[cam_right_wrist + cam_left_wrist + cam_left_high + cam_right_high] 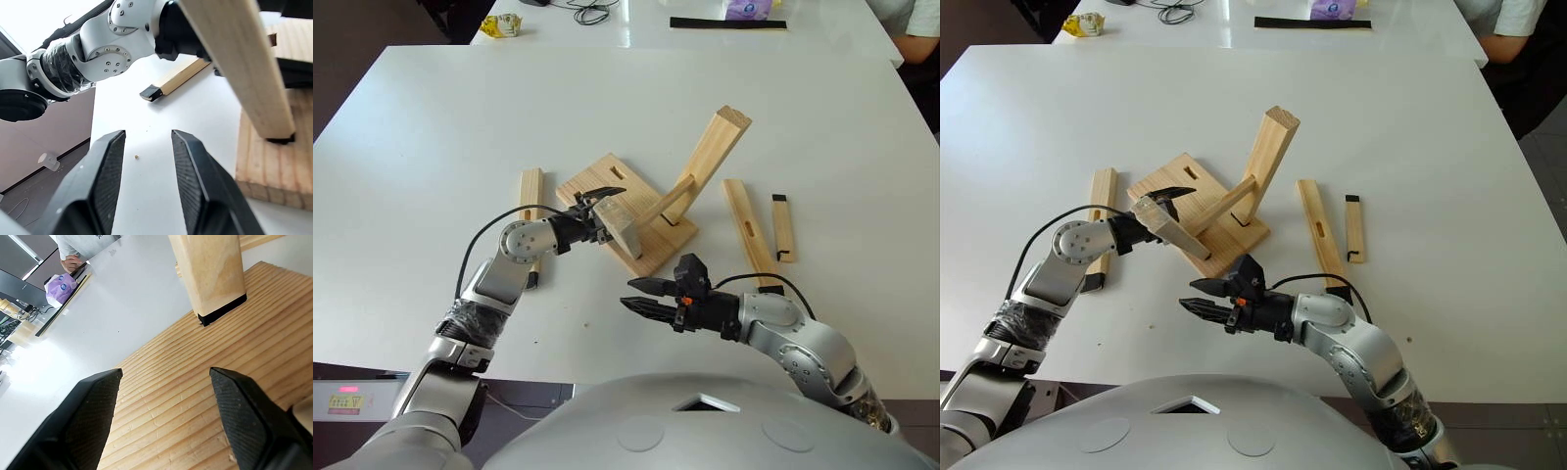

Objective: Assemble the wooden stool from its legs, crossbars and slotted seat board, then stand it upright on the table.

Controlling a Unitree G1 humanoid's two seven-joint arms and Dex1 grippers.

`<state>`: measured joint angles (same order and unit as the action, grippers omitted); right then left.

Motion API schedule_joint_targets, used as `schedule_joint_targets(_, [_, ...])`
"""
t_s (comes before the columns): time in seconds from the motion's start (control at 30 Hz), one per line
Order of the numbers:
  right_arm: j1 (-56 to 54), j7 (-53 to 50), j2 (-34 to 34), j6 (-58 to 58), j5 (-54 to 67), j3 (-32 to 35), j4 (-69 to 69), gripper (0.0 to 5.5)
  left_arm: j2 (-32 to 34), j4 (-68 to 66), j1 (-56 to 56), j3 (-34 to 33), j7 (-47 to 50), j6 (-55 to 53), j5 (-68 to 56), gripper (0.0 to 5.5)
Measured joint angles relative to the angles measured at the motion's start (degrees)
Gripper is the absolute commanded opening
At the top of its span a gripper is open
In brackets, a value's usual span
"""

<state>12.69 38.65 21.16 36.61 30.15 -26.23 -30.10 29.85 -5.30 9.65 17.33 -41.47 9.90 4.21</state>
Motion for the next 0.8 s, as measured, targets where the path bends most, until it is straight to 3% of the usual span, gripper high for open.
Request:
schedule_joint_targets(0.43, [-2.9,-9.2,-7.7,-0.5,-5.6,-1.3,8.4,1.72,-0.5,0.2,0.0,0.1,0.5,-0.6,0.1,3.31])
schedule_joint_targets(0.8, [0.4,-6.6,-2.9,1.8,-3.7,-1.4,2.7,1.72,-0.5,0.6,-0.9,0.0,1.5,-0.4,0.1,3.31])
